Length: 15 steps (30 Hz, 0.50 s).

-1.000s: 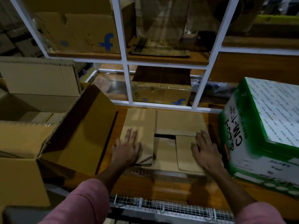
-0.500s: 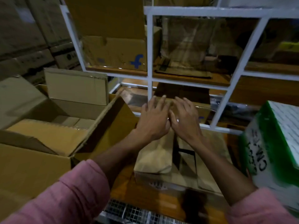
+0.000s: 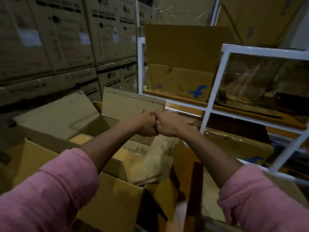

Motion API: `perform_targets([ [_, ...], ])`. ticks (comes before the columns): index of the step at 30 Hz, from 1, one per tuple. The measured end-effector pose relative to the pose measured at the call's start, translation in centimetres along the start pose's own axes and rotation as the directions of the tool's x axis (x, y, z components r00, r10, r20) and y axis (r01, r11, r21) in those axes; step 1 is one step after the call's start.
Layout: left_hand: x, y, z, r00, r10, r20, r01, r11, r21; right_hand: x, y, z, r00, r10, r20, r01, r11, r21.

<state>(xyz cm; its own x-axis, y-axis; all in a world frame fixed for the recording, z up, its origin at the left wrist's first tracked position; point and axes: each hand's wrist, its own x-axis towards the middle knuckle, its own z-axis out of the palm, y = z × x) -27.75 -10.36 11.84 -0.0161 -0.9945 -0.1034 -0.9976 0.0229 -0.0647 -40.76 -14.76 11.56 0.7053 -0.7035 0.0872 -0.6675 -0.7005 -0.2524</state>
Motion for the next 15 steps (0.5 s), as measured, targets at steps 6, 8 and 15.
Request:
perform_targets([
  [6,-2.1,-9.2,4.0,0.933,0.015,0.361,0.001,0.999,-0.044,7.1,-5.7,8.2,0.912,0.065,0.404,-0.032,0.996,-0.088],
  [8,-2.2,-11.0,4.9,0.930,-0.015,0.367,0.026,0.999,-0.024,8.4,-5.5,11.3,0.882,0.134,0.452,-0.094,0.989,-0.110],
  [15,-2.0,-13.9,7.5,0.938,0.027,0.345,0.034,0.985,-0.167,8.4,-2.2,18.4,0.804,0.405,0.436,-0.376,0.913,-0.156],
])
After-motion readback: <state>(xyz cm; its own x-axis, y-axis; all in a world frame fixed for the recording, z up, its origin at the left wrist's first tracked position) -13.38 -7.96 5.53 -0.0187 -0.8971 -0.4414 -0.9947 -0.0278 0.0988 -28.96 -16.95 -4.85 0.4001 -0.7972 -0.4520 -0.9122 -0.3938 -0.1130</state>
